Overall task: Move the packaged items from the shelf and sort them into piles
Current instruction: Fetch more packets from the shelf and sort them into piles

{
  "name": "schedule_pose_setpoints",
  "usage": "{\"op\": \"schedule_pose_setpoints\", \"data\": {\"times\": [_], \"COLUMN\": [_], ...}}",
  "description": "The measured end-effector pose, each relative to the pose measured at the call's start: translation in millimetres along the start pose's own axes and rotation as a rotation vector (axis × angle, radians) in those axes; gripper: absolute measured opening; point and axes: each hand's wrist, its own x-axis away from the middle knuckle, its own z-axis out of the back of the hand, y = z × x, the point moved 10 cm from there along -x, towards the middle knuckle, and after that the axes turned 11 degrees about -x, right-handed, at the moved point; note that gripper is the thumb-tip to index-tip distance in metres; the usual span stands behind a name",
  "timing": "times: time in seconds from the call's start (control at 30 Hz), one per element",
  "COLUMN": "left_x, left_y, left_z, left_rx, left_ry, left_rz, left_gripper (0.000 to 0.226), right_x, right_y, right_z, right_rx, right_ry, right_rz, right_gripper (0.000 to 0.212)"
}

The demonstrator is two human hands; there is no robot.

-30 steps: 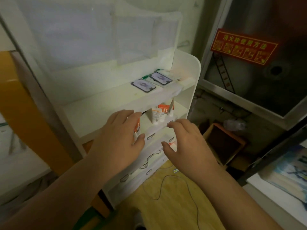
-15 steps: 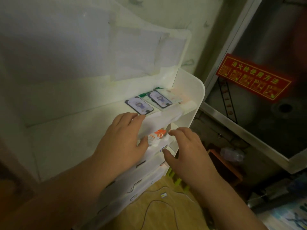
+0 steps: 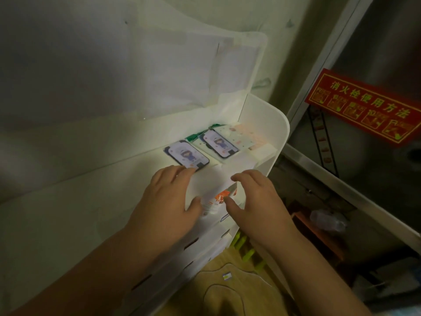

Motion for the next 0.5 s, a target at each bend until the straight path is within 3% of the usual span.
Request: {"op": "schedule_pose_setpoints", "data": {"times": [0.5], "left_x": [-98.9], "left_y": [1.0], "left_z": [-44.6], "left_rx": [-0.118], "left_ry": [-0.026], "left_rz": [0.121], "left_gripper": [0.058], "right_x": [-153.9], "right_y": [81.7], "right_z": [-17.4], "right_rx": [-0.118], "right_ry": [-0.124], "right_rz": [0.083], "right_gripper": [0.044]}}
